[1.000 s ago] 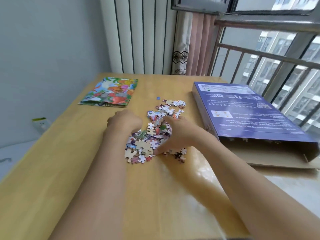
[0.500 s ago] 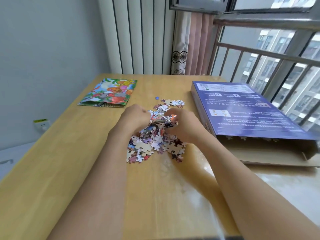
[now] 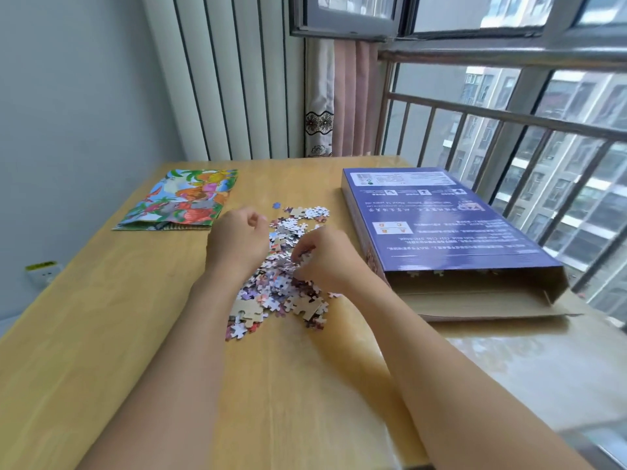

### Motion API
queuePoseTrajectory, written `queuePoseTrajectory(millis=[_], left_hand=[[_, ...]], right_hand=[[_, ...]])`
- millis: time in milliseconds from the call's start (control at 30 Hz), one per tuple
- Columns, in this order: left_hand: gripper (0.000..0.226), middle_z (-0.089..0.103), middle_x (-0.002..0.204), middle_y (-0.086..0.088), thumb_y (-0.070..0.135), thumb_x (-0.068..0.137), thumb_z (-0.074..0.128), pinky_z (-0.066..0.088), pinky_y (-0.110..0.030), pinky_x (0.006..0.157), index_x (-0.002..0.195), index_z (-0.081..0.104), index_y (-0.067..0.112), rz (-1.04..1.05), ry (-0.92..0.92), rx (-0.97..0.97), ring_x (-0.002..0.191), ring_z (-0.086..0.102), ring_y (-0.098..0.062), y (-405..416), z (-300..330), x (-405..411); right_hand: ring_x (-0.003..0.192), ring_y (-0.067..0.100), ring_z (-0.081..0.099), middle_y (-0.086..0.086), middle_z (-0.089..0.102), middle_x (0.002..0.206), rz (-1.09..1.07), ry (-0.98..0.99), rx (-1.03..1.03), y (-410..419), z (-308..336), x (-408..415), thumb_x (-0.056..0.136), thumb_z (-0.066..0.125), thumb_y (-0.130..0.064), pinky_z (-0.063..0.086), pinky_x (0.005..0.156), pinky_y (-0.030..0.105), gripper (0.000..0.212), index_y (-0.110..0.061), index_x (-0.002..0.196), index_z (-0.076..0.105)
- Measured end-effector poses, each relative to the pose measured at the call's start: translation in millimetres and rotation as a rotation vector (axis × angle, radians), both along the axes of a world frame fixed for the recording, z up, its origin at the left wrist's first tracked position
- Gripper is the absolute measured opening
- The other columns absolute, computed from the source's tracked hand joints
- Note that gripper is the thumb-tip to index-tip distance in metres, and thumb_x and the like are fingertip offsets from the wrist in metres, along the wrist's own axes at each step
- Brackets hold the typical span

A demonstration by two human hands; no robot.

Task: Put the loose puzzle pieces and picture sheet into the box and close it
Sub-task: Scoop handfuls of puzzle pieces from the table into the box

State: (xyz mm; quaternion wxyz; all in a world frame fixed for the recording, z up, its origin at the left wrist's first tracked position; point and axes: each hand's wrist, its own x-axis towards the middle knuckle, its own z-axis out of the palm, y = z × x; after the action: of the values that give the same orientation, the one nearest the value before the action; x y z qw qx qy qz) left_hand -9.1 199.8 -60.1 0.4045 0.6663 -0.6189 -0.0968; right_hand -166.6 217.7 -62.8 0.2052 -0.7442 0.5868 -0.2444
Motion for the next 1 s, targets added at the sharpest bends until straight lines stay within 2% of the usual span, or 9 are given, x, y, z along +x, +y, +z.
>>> queuePoseTrajectory(millis=[100,167,233,333,400,500,667,833,1000], left_hand=[[0.025,0.069,0.080,-0.002,0.027,0.097,0.052,0.048,-0.032,0.066,0.091,0.071,0.012,-0.043,0.195,-0.112,0.077,0.063,-0.024,1.8,4.0,-8.1],[0.024,0.070,0.083,0.003,0.028,0.097,0.054,0.046,-0.028,0.069,0.091,0.072,0.014,-0.075,0.242,-0.153,0.080,0.064,-0.016,4.1,5.9,-14.0],[0.022,0.070,0.086,0.006,0.029,0.097,0.055,0.047,-0.026,0.072,0.093,0.073,0.017,-0.109,0.246,-0.180,0.083,0.064,-0.010,6.2,6.7,-20.6],[0.020,0.070,0.087,0.009,0.026,0.097,0.055,0.051,-0.025,0.077,0.093,0.074,0.019,-0.148,0.251,-0.206,0.083,0.063,-0.002,9.1,7.1,-27.7],[0.020,0.071,0.088,0.009,0.025,0.097,0.055,0.053,-0.027,0.080,0.093,0.074,0.019,-0.171,0.265,-0.223,0.086,0.066,-0.003,10.0,7.9,-30.6],[0.019,0.072,0.088,0.011,0.025,0.096,0.057,0.052,-0.023,0.078,0.092,0.075,0.019,-0.216,0.283,-0.216,0.086,0.066,-0.002,12.9,7.9,-36.8],[0.004,0.070,0.084,0.011,0.020,0.088,0.070,0.053,-0.022,0.068,0.085,0.073,0.020,-0.445,0.202,-0.182,0.082,0.064,-0.002,30.9,3.9,-63.7],[0.009,0.067,0.090,0.012,0.028,0.079,0.072,0.051,-0.024,0.069,0.086,0.069,0.024,-0.791,0.000,-0.209,0.087,0.062,-0.006,51.7,-9.0,-97.9],[0.021,0.057,0.092,0.013,0.043,0.079,0.074,0.042,-0.020,0.072,0.096,0.071,0.029,-0.910,-0.236,-0.240,0.084,0.053,-0.002,59.7,-25.7,-115.2]], right_hand=[[0.065,0.018,0.068,0.006,0.074,0.078,-0.046,-0.189,-0.003,2.0,5.9,-14.0,0.073,0.083,-0.004,0.056,0.056,0.025,0.013,-0.008,0.084,0.079],[0.060,0.023,0.070,0.013,0.073,0.072,-0.079,-0.387,0.064,6.7,9.1,-23.2,0.072,0.083,0.001,0.060,0.057,0.030,0.010,-0.003,0.079,0.077],[0.063,0.031,0.072,0.020,0.073,0.073,-0.105,-0.610,0.150,10.9,13.3,-30.7,0.074,0.082,0.005,0.064,0.066,0.039,0.009,0.003,0.079,0.074],[0.063,0.025,0.071,0.022,0.071,0.080,-0.153,-0.897,0.269,17.9,20.4,-36.5,0.077,0.080,0.008,0.060,0.063,0.027,0.010,0.007,0.083,0.071],[0.069,0.024,0.072,0.027,0.072,0.093,-0.180,-1.007,0.314,24.4,24.9,-41.6,0.077,0.079,0.008,0.058,0.063,0.023,0.018,0.013,0.092,0.071],[0.073,0.021,0.071,0.025,0.070,0.095,-0.184,-1.085,0.353,41.8,31.5,-56.7,0.080,0.076,0.008,0.058,0.063,0.019,0.024,0.015,0.101,0.068],[0.068,0.013,0.071,0.011,0.073,0.082,-0.199,-1.106,0.434,77.4,37.9,-103.7,0.083,0.072,0.007,0.059,0.067,0.018,0.009,0.003,0.091,0.070],[0.071,0.014,0.071,0.011,0.073,0.083,-0.379,-1.080,0.432,97.8,28.7,-160.1,0.080,0.074,0.007,0.060,0.066,0.019,0.012,0.004,0.092,0.071],[0.073,0.018,0.074,0.015,0.075,0.085,-0.530,-1.026,0.426,97.8,11.6,-197.3,0.077,0.077,0.009,0.059,0.063,0.020,0.010,0.005,0.086,0.073]])
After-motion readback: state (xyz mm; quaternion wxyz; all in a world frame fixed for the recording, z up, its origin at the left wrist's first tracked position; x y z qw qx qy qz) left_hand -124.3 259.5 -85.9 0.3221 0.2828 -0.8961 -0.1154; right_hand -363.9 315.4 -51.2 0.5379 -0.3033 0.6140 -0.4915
